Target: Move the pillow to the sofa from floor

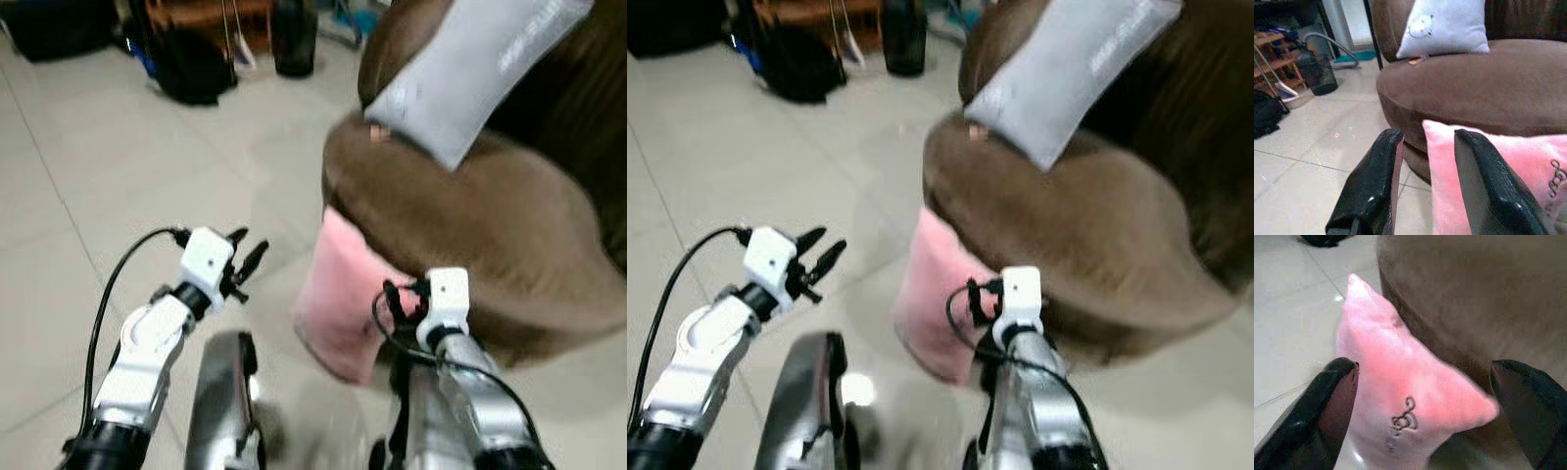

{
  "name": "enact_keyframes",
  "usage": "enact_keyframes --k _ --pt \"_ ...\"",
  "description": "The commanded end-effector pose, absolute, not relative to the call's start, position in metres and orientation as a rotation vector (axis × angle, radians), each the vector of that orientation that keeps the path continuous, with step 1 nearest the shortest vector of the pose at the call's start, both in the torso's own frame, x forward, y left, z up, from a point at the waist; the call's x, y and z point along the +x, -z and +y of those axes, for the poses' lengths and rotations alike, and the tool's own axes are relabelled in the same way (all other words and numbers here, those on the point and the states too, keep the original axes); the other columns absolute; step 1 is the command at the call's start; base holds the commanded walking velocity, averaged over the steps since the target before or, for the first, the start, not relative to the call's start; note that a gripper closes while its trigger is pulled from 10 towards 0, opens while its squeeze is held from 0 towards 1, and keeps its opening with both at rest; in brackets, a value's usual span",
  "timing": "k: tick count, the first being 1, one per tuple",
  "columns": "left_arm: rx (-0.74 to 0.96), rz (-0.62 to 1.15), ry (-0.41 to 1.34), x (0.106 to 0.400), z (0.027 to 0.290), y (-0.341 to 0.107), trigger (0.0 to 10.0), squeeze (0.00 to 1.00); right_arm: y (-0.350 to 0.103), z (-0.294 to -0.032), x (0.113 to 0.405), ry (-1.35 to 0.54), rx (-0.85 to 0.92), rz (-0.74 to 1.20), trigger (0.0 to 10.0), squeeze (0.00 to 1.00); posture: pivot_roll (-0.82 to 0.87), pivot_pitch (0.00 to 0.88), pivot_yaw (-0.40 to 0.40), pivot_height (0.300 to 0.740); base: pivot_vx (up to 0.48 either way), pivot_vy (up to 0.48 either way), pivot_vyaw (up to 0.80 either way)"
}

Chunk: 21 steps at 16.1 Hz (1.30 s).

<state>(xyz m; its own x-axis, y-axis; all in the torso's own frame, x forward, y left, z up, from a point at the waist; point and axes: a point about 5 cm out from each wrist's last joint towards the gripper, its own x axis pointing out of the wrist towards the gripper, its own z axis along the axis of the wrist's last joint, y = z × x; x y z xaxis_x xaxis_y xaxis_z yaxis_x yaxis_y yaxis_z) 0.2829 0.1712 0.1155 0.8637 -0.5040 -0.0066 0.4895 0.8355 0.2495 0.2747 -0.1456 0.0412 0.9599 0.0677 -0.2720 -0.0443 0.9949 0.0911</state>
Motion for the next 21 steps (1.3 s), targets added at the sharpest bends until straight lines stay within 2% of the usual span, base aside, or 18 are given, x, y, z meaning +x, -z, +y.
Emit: enact_keyframes --k 1,3,8,10,11,17,20,21 --pt "0.248 -0.101 0.564 0.284 0.167 -0.127 10.0 0.0 -0.041 -0.156 0.28 0.029 0.183 0.26 10.0 1.0 0.19 0.204 -0.011 0.475 0.0 0.0 0.0" --pt "0.243 -0.105 0.622 0.282 0.168 -0.135 10.0 0.0 -0.036 -0.158 0.288 0.13 0.32 0.277 10.0 1.0 0.22 0.233 0.009 0.475 0.0 0.0 0.0" --pt "0.223 -0.079 0.783 0.269 0.165 -0.148 10.0 0.0 -0.03 -0.179 0.297 0.373 0.404 0.274 10.0 1.0 0.26 0.284 0.063 0.475 0.0 0.0 0.0" --pt "0.157 -0.055 0.862 0.263 0.163 -0.152 10.0 0.0 -0.031 -0.186 0.302 0.455 0.578 0.241 10.0 1.0 0.28 0.299 0.079 0.475 0.0 0.0 0.0" --pt "0.147 -0.05 0.893 0.259 0.162 -0.156 10.0 0.0 -0.035 -0.184 0.306 0.446 0.689 0.187 10.0 0.0 0.28 0.303 0.085 0.475 0.0 0.0 0.0" --pt "0.147 -0.011 0.901 0.27 0.154 -0.156 10.0 0.0 -0.045 -0.163 0.316 0.296 0.861 0.087 10.0 0.0 0.3 0.319 0.088 0.475 0.0 0.0 0.0" --pt "0.139 0.005 0.901 0.284 0.134 -0.153 10.0 0.0 -0.057 -0.158 0.32 0.241 0.889 0.0 10.0 0.0 0.3 0.32 0.087 0.475 0.0 0.0 0.0" --pt "0.139 0.007 0.903 0.288 0.118 -0.153 10.0 0.0 -0.057 -0.155 0.323 0.231 0.86 0.007 10.0 0.0 0.31 0.317 0.087 0.475 0.0 0.0 0.0"
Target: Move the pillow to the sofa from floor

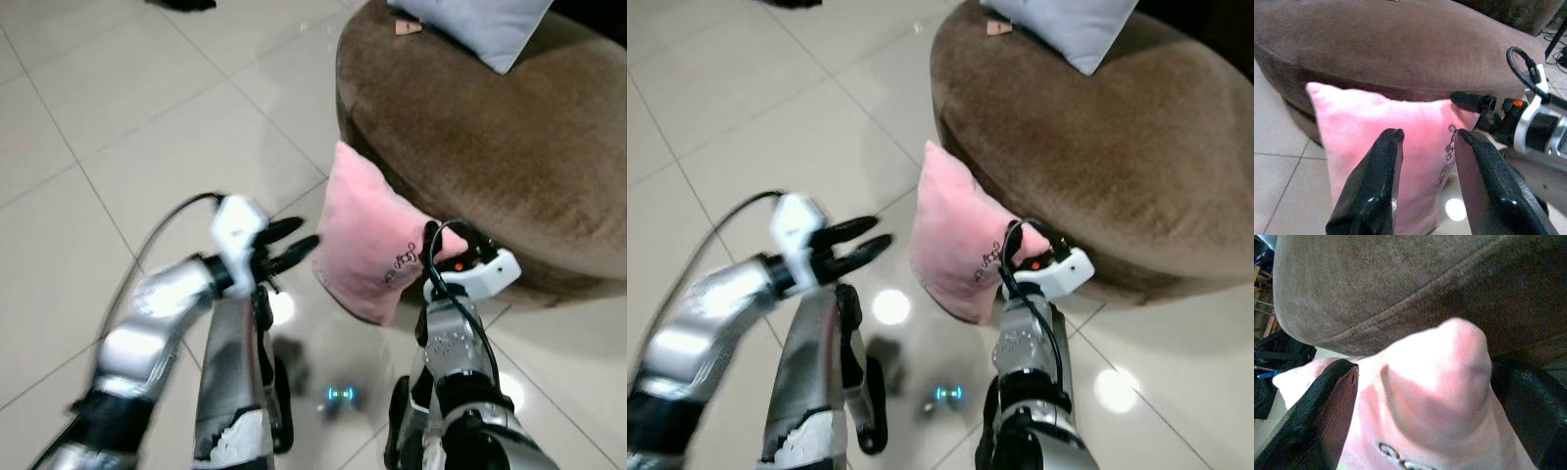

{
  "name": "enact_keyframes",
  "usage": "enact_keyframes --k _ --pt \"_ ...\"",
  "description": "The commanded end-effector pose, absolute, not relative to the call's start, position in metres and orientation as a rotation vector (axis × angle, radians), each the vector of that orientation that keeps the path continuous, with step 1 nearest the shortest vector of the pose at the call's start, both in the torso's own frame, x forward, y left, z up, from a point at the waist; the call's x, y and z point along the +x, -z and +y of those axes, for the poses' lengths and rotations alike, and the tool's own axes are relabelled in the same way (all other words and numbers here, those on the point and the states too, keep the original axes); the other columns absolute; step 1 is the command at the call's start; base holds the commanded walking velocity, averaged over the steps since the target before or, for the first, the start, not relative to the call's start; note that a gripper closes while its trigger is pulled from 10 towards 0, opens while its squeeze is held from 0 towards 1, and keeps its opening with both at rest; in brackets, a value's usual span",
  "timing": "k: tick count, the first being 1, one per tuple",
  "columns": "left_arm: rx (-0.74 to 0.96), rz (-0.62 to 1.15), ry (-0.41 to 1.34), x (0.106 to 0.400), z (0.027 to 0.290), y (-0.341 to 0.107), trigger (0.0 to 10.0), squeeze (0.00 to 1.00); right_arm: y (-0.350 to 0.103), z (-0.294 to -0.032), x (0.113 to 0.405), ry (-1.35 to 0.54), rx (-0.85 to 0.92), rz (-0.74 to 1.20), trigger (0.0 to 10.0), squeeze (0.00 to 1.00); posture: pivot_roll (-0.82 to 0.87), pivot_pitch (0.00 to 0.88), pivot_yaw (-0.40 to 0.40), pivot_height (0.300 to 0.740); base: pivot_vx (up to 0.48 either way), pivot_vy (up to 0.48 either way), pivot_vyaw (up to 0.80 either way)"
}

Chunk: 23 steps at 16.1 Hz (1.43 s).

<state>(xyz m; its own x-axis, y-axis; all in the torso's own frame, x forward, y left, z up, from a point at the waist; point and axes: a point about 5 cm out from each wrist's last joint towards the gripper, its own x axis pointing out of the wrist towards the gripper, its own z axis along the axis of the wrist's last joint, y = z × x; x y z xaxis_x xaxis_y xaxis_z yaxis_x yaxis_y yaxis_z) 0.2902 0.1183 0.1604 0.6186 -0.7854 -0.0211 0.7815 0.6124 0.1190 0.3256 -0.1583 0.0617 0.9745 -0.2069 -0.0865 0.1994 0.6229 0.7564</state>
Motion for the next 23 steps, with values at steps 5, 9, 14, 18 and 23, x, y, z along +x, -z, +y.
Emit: enact_keyframes --k 5,9,14,18,23 --pt "0.146 0.02 0.922 0.274 0.076 -0.131 10.0 0.0 -0.053 -0.151 0.328 0.268 0.738 0.081 10.0 0.0 0.32 0.323 0.09 0.475 0.0 0.0 0.0" --pt "0.133 -0.025 0.945 0.216 -0.024 -0.146 10.0 0.0 -0.05 -0.148 0.328 0.262 0.764 0.096 0.0 0.0 0.31 0.325 0.083 0.475 0.0 0.0 0.0" --pt "0.148 -0.005 0.859 0.21 -0.029 -0.145 10.0 0.0 -0.049 -0.142 0.329 0.224 0.764 0.107 0.0 0.0 0.29 0.3 0.041 0.475 0.0 0.0 0.0" --pt "0.26 -0.055 0.518 0.256 0.037 -0.15 10.0 0.0 -0.051 -0.143 0.333 0.187 0.731 0.124 0.0 0.0 0.26 0.278 -0.005 0.475 0.0 0.0 0.0" --pt "0.199 0.049 0.752 0.281 0.2 -0.183 10.0 0.0 -0.049 -0.149 0.332 0.194 0.723 0.124 0.0 0.0 0.25 0.264 -0.012 0.475 0.0 0.0 0.0"
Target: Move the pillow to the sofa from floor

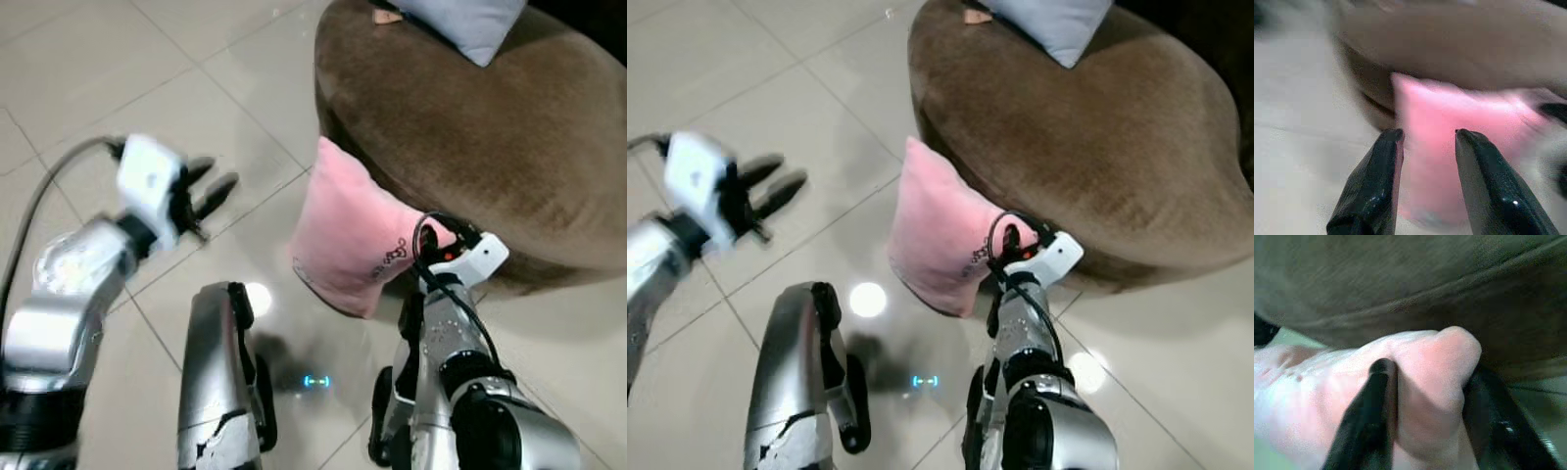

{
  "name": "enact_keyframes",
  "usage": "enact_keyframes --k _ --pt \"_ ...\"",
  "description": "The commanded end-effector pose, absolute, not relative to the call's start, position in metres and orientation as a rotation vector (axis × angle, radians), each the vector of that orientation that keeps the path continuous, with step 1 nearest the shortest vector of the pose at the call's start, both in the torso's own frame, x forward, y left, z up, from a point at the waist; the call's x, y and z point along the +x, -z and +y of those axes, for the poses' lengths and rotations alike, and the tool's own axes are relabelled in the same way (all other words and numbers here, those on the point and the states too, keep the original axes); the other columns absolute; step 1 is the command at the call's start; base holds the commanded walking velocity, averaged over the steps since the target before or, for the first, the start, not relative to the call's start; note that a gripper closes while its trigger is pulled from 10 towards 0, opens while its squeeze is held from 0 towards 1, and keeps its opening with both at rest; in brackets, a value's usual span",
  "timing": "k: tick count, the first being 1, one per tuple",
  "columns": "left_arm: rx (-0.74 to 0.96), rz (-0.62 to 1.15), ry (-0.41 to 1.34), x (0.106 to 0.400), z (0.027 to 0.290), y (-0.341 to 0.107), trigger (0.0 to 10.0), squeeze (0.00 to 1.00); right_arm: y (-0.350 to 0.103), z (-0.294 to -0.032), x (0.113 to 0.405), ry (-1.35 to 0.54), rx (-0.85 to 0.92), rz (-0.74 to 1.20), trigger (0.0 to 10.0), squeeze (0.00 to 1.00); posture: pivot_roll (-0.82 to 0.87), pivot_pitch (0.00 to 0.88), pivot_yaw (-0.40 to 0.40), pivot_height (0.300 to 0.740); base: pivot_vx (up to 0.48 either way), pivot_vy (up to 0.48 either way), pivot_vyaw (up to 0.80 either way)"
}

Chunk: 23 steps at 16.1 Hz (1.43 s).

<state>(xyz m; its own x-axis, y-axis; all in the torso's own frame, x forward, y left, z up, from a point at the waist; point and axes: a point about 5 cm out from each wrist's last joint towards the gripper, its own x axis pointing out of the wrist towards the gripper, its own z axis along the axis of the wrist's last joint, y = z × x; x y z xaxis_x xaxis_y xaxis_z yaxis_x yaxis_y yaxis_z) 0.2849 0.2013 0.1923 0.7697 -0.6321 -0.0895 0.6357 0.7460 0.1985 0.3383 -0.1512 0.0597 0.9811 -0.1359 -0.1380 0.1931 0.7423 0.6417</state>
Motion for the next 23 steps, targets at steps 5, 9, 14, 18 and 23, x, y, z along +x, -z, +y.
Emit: enact_keyframes --k 5,9,14,18,23 --pt "0.151 0.239 0.905 0.288 0.219 -0.141 10.0 0.0 -0.049 -0.149 0.332 0.194 0.729 0.122 0.0 0.0 0.25 0.259 -0.009 0.475 0.0 0.0 0.0" --pt "0.168 0.231 0.955 0.294 0.219 -0.13 10.0 0.0 -0.049 -0.148 0.332 0.189 0.738 0.119 0.0 0.0 0.25 0.26 -0.008 0.475 0.0 0.0 0.0" --pt "0.178 0.199 0.977 0.294 0.217 -0.128 10.0 0.0 -0.049 -0.146 0.332 0.177 0.754 0.111 0.0 0.0 0.25 0.26 -0.003 0.475 0.0 0.0 0.0" --pt "0.183 0.161 0.954 0.296 0.216 -0.127 10.0 0.0 -0.058 -0.139 0.336 0.104 0.779 0.068 0.0 0.0 0.24 0.242 -0.007 0.475 0.0 0.0 0.0" --pt "0.15 0.098 0.905 0.286 0.21 -0.127 10.0 0.0 -0.095 -0.117 0.329 -0.049 0.879 -0.097 0.0 0.0 0.19 0.178 -0.03 0.475 0.0 0.0 0.0"
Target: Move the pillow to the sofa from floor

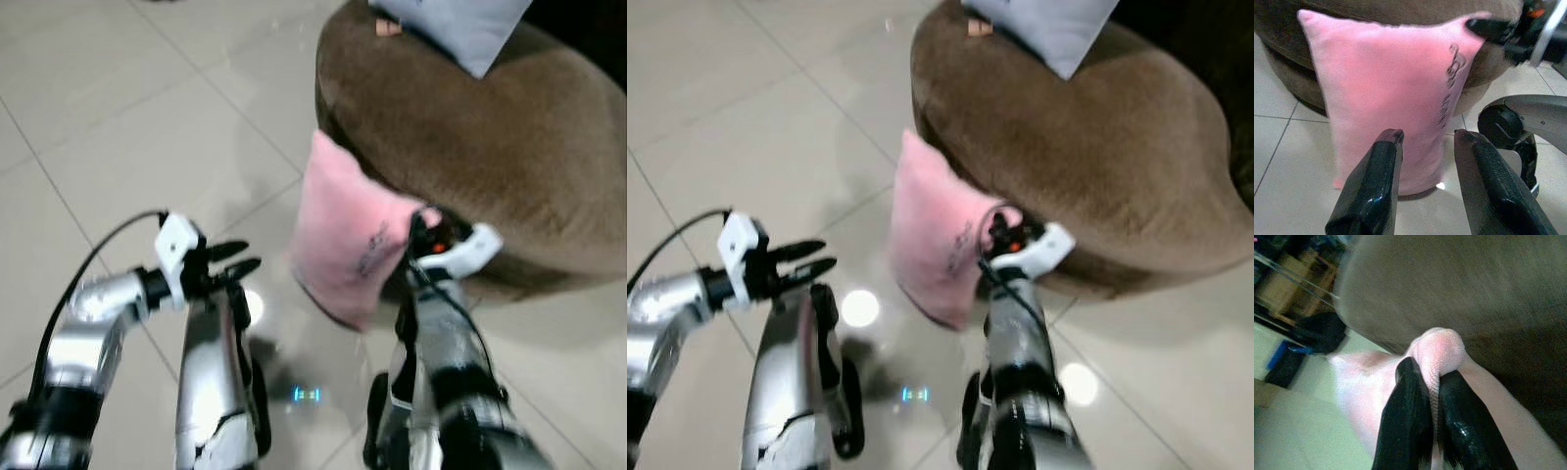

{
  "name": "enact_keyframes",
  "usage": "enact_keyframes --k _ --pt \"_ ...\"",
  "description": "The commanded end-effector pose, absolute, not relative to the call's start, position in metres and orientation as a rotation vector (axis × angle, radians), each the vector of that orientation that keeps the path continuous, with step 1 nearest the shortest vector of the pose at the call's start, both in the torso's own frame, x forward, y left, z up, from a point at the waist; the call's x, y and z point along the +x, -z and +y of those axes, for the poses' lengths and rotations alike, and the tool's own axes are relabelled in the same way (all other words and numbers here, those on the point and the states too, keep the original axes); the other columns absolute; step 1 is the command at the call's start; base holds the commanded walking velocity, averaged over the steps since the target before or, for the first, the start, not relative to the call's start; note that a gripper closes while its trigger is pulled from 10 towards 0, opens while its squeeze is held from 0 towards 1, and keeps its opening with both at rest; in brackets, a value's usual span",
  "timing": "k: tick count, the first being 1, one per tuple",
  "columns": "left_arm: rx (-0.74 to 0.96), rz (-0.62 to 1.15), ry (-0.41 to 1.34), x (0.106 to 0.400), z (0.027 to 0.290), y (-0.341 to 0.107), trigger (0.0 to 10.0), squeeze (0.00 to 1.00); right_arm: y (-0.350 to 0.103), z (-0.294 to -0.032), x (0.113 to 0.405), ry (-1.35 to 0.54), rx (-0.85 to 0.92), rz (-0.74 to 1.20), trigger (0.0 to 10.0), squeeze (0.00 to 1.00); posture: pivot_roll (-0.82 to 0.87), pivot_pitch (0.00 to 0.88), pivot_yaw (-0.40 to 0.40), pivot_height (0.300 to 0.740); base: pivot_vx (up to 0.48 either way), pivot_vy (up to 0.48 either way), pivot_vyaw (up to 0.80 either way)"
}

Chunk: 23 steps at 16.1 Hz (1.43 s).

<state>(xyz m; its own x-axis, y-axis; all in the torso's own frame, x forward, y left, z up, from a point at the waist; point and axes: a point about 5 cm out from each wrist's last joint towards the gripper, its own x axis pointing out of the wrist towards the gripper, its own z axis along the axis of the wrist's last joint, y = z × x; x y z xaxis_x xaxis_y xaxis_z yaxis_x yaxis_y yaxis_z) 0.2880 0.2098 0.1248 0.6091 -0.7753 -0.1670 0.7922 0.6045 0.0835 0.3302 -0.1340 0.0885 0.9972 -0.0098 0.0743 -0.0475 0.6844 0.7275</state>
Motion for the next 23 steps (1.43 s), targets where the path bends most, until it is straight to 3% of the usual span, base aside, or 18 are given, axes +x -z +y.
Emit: enact_keyframes --k 1,5,6,10,11,12,13,17,23 --pt "0.135 0.076 0.889 0.284 0.208 -0.129 10.0 0.0 -0.113 -0.113 0.323 -0.097 0.909 -0.149 0.0 0.0 0.17 0.154 -0.031 0.475 0.0 0.0 0.0" --pt "0.078 -0.025 0.913 0.273 0.183 -0.149 10.0 0.0 -0.229 -0.124 0.314 -0.257 0.974 -0.41 0.0 0.0 0.11 0.073 -0.047 0.475 0.0 0.0 0.0" --pt "0.057 -0.065 0.932 0.271 0.168 -0.155 10.0 0.0 -0.282 -0.137 0.316 -0.292 0.985 -0.539 0.0 0.0 0.09 0.047 -0.056 0.475 0.0 0.0 0.0" --pt "0.054 -0.131 0.89 0.278 0.151 -0.167 10.0 0.0 -0.361 -0.17 0.317 -0.256 0.872 -0.743 0.0 0.0 0.08 0.016 -0.068 0.475 0.0 0.0 0.0" --pt "0.098 -0.106 0.811 0.286 0.149 -0.168 10.0 0.0 -0.373 -0.18 0.316 -0.195 0.741 -0.768 1.3 0.0 0.08 0.011 -0.068 0.475 0.0 0.0 0.0" --pt "0.124 -0.105 0.738 0.291 0.149 -0.171 10.0 0.0 -0.369 -0.183 0.319 -0.15 0.639 -0.723 7.2 0.0 0.08 0.005 -0.071 0.475 0.0 0.0 0.0" --pt "0.136 -0.117 0.698 0.294 0.149 -0.174 10.0 0.0 -0.358 -0.182 0.323 -0.146 0.607 -0.66 10.0 0.0 0.08 0.004 -0.074 0.475 0.0 0.0 0.0" --pt "0.195 -0.138 0.46 0.311 0.154 -0.184 10.0 0.0 -0.253 -0.177 0.325 -0.013 0.49 -0.326 10.0 0.0 0.08 0.002 -0.068 0.485 0.0 0.0 0.0" --pt "0.183 -0.129 0.376 0.321 0.15 -0.183 10.0 0.0 -0.237 -0.172 0.321 0.046 0.474 -0.271 10.0 0.0 0.07 0.009 -0.051 0.525 0.0 0.0 0.0"
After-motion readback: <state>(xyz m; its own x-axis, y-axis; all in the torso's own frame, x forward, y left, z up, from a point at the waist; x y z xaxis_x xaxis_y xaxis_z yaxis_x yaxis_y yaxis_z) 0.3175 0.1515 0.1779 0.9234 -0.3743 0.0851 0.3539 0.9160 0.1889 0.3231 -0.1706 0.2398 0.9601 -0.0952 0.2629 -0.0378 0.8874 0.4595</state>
